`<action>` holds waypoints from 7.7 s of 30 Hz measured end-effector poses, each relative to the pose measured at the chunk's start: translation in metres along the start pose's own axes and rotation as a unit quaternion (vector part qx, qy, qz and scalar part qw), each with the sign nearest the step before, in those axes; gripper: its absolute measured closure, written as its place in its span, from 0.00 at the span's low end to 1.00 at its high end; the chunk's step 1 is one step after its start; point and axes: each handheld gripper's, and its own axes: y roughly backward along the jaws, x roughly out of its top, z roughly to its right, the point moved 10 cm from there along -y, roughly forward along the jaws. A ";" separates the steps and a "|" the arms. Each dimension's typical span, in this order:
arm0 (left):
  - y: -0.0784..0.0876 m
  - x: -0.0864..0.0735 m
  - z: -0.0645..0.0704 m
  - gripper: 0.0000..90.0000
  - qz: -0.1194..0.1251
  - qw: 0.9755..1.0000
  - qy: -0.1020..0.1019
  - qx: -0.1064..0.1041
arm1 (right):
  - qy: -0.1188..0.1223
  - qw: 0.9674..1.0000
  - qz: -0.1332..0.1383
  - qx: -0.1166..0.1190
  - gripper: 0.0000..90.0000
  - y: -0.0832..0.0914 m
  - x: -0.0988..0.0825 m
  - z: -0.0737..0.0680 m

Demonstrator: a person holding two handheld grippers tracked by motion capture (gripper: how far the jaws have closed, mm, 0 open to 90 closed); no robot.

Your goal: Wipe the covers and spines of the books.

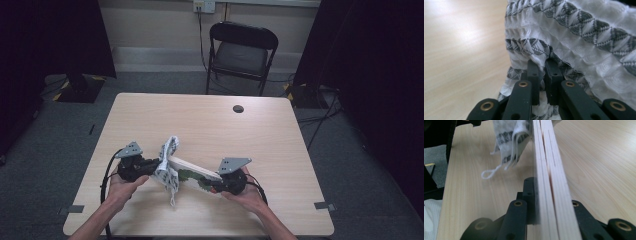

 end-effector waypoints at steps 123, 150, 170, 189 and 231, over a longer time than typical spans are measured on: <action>-0.018 0.006 0.018 0.30 -0.036 0.997 -0.064 -0.021 | -0.014 1.000 -0.004 -0.010 0.88 0.007 -0.004 0.009; -0.033 -0.022 0.033 0.43 -0.070 0.989 -0.126 -0.037 | -0.018 1.000 -0.002 -0.015 0.75 0.015 -0.004 0.002; -0.039 -0.029 0.031 0.46 -0.092 0.986 -0.124 -0.058 | -0.035 0.998 -0.032 -0.028 0.79 0.021 -0.030 0.002; -0.029 -0.008 0.026 0.46 -0.045 0.991 -0.125 -0.028 | 0.000 0.997 -0.029 -0.072 0.78 0.019 -0.014 0.016; -0.040 0.021 0.017 0.44 -0.021 0.991 -0.133 0.015 | 0.005 0.985 -0.047 -0.169 0.68 0.013 -0.009 0.069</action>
